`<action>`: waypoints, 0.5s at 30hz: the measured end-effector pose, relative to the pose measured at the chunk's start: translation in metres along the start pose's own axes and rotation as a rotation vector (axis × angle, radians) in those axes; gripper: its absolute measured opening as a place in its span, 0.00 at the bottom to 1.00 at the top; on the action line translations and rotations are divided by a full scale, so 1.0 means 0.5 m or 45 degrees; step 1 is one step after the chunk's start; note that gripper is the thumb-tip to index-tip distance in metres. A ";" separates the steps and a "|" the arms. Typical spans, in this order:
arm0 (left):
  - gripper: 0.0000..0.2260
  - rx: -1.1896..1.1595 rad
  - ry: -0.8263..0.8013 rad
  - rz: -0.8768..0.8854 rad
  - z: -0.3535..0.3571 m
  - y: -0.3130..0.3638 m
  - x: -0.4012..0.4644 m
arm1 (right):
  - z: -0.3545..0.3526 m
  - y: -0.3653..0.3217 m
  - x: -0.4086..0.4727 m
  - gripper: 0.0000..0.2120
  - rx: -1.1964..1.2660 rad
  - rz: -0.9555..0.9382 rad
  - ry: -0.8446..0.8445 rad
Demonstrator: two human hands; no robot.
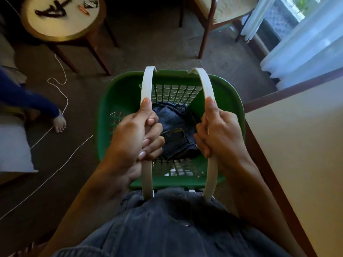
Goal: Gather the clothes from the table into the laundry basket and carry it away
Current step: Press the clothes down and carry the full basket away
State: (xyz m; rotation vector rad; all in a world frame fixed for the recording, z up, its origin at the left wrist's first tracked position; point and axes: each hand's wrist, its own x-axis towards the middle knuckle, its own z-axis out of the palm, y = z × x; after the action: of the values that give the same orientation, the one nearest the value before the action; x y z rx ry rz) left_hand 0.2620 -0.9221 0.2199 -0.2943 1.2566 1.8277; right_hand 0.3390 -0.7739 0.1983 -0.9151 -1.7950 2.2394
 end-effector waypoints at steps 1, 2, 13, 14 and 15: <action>0.22 -0.017 0.003 0.008 -0.001 0.019 0.020 | 0.007 -0.012 0.028 0.22 -0.009 0.002 -0.006; 0.22 -0.033 0.005 0.017 -0.002 0.038 0.042 | 0.014 -0.022 0.058 0.22 -0.018 0.002 -0.008; 0.21 0.015 0.000 0.068 -0.033 0.317 0.344 | 0.143 -0.144 0.414 0.24 -0.056 0.014 0.138; 0.21 0.044 -0.017 0.079 -0.031 0.347 0.372 | 0.154 -0.157 0.445 0.24 -0.052 -0.005 0.159; 0.21 0.074 -0.031 0.084 -0.028 0.375 0.397 | 0.164 -0.169 0.473 0.24 -0.043 -0.018 0.176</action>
State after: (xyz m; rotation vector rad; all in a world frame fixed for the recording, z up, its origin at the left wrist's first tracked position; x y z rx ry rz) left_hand -0.0017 -0.8506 0.2112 -0.2005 1.3142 1.8409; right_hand 0.0824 -0.7113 0.1972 -1.0327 -1.7775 2.0873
